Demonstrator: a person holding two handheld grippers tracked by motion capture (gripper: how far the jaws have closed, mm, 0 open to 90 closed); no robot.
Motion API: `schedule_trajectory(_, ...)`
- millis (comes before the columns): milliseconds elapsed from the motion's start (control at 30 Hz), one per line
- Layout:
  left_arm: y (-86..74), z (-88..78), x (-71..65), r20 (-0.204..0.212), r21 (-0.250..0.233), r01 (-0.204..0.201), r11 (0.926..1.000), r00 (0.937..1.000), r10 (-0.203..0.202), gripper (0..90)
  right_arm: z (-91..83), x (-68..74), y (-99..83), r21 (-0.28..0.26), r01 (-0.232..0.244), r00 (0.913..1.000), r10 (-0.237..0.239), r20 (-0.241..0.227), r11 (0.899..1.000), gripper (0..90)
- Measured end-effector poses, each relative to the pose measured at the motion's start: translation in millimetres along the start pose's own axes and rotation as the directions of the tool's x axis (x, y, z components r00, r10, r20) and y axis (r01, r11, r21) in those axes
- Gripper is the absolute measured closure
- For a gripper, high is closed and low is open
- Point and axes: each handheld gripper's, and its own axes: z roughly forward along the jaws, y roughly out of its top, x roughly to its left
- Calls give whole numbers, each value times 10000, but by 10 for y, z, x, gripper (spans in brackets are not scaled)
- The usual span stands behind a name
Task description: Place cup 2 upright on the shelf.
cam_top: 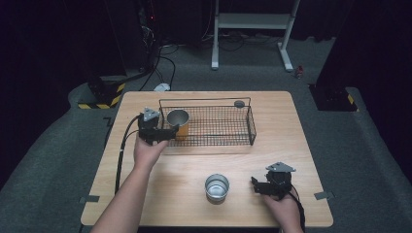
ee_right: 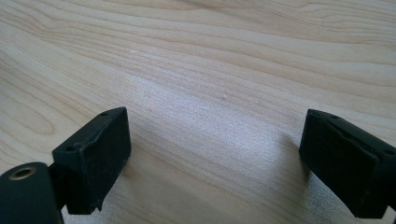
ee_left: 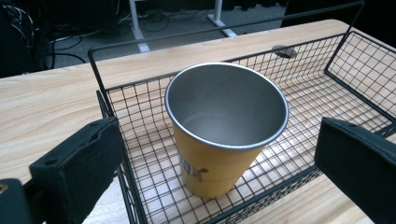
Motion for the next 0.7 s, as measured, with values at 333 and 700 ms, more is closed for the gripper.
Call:
schedule_trajectory(333,-50,-89,0,4,16,-111,9999,9999,111,22,0,0,0,-1,0,10000,0,-1,10000,88)
schedule_trajectory(700,-273,-220,42,8,211,-95,9997,10000,94,35,0,0,0,1,2,10000,-2,0,10000,88)
